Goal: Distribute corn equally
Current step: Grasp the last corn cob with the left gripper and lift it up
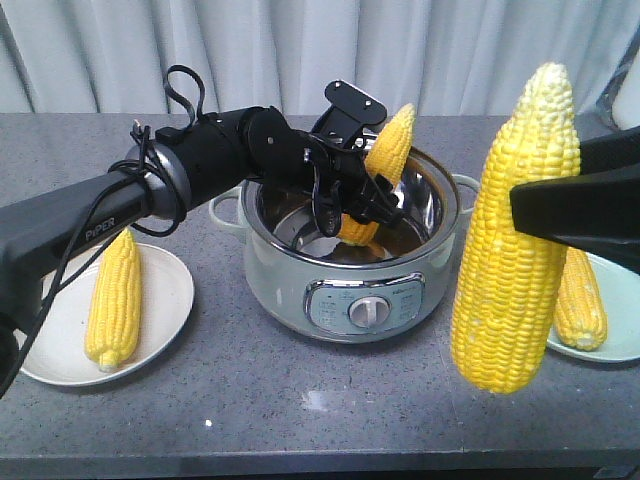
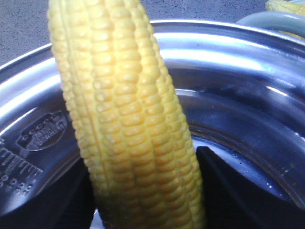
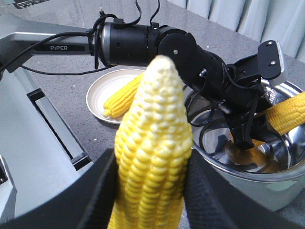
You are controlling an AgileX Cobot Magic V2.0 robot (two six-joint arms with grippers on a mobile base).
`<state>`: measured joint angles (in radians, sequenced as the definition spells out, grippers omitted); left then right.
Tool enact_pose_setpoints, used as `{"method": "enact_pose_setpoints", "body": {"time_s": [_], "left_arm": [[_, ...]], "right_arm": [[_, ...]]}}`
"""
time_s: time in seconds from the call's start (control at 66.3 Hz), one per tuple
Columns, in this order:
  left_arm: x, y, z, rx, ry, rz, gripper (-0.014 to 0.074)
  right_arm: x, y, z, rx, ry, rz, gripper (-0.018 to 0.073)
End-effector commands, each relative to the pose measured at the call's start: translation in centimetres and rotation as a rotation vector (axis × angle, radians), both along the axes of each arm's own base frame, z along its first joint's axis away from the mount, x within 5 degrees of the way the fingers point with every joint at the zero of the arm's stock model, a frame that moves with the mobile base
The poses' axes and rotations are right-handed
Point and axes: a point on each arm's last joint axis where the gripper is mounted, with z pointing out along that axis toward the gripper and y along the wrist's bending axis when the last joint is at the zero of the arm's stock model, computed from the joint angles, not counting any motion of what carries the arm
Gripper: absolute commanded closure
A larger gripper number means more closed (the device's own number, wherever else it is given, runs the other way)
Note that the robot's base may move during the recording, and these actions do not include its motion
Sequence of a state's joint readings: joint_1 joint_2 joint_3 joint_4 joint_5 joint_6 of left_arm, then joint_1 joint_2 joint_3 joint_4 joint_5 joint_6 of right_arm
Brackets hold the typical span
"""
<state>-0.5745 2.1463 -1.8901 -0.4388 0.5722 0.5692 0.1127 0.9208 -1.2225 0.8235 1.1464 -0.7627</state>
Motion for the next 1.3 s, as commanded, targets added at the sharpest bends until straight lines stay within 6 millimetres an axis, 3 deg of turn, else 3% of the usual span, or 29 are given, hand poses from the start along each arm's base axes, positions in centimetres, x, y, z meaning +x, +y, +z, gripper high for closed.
{"method": "enact_pose_setpoints", "body": {"time_s": [0.0, 0.317, 0.648, 0.95, 1.281], "left_arm": [[-0.9, 0.3, 5.5, -0.106, -0.112, 0.020, 0.0273], [-3.2, 1.6, 10.2, -0.136, -0.160, -0.005, 0.0273], [-7.4, 5.2, 18.0, -0.212, -0.286, 0.000, 0.0273], [-11.8, 11.1, 19.0, -0.248, -0.342, 0.120, 0.0273], [-19.6, 16.5, 18.6, -0.219, -0.413, 0.147, 0.0273]], "right_arm": [[-0.2, 0.0, 1.4, 0.066, -0.064, -0.020, 0.0355], [-0.2, 0.0, 1.4, 0.066, -0.064, -0.020, 0.0355], [-0.2, 0.0, 1.4, 0.066, -0.064, -0.020, 0.0355], [-0.2, 0.0, 1.4, 0.066, -0.064, -0.020, 0.0355], [-0.2, 0.0, 1.4, 0.066, -0.064, -0.020, 0.0355]]}}
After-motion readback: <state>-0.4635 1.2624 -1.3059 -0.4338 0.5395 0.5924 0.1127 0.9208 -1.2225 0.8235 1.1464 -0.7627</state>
